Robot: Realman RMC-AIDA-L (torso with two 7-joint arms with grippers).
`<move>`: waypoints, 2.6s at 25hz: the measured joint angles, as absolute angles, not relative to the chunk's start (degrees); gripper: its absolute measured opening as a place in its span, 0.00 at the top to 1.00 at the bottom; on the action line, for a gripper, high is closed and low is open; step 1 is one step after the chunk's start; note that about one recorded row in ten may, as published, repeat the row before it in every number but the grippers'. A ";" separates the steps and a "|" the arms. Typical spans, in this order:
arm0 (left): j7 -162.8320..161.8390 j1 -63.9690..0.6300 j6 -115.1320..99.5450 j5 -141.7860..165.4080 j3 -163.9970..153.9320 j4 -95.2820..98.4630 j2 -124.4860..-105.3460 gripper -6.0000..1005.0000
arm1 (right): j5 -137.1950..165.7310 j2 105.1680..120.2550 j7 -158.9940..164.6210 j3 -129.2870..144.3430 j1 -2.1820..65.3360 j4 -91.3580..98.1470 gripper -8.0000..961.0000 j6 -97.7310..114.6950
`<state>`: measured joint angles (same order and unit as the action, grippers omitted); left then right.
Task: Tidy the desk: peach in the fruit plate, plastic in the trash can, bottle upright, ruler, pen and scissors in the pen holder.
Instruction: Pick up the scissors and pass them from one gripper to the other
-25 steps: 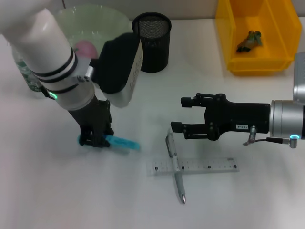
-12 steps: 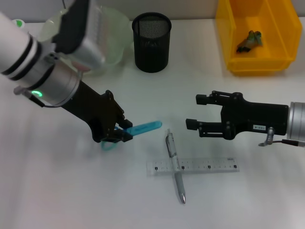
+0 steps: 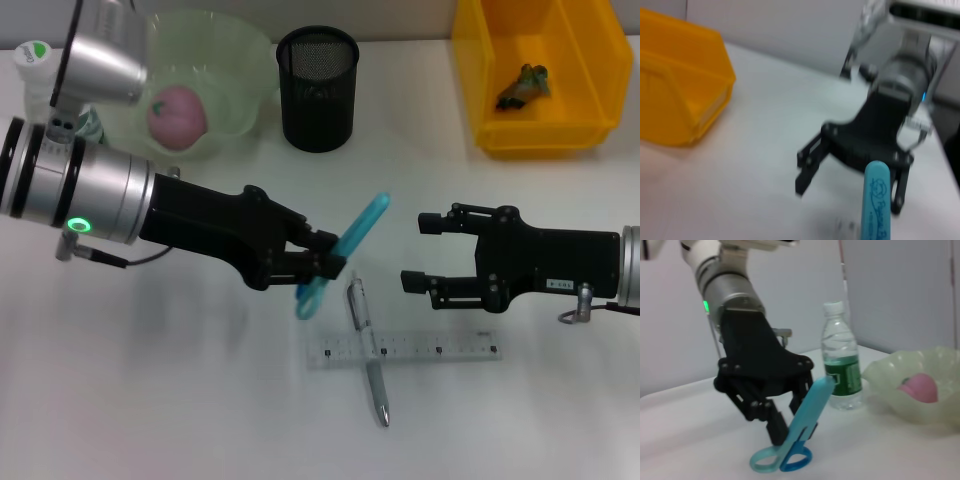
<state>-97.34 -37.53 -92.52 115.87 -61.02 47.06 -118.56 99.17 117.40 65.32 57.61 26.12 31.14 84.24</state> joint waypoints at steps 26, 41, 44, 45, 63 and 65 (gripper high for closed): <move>-93.16 -32.74 -89.04 74.94 -61.04 17.66 -119.14 0.71 | 97.75 118.68 44.88 52.20 23.29 27.04 0.21 89.77; -92.22 -33.17 -87.15 60.20 -60.99 6.58 -119.18 0.70 | 83.18 118.95 33.77 52.68 26.51 15.26 0.22 89.40; -92.22 -33.40 -87.35 57.76 -60.99 4.49 -119.17 0.70 | 80.01 119.18 29.52 52.73 28.13 11.59 0.22 89.27; -92.23 -33.55 -87.27 57.19 -60.99 3.89 -119.18 0.70 | 79.27 119.32 28.11 52.67 28.67 10.42 0.22 89.24; -94.76 -37.12 -86.30 55.27 -51.92 -6.90 -119.17 0.69 | 74.20 119.90 6.33 44.65 40.60 -8.46 0.24 85.61; -94.76 -37.12 -86.30 55.27 -51.92 -6.90 -119.17 0.68 | 74.26 119.95 5.87 44.32 41.27 -8.82 0.24 85.03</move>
<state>-94.76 -37.12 -86.30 55.27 -51.92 -6.90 -119.17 74.26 119.95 5.87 44.32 41.27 -8.82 85.03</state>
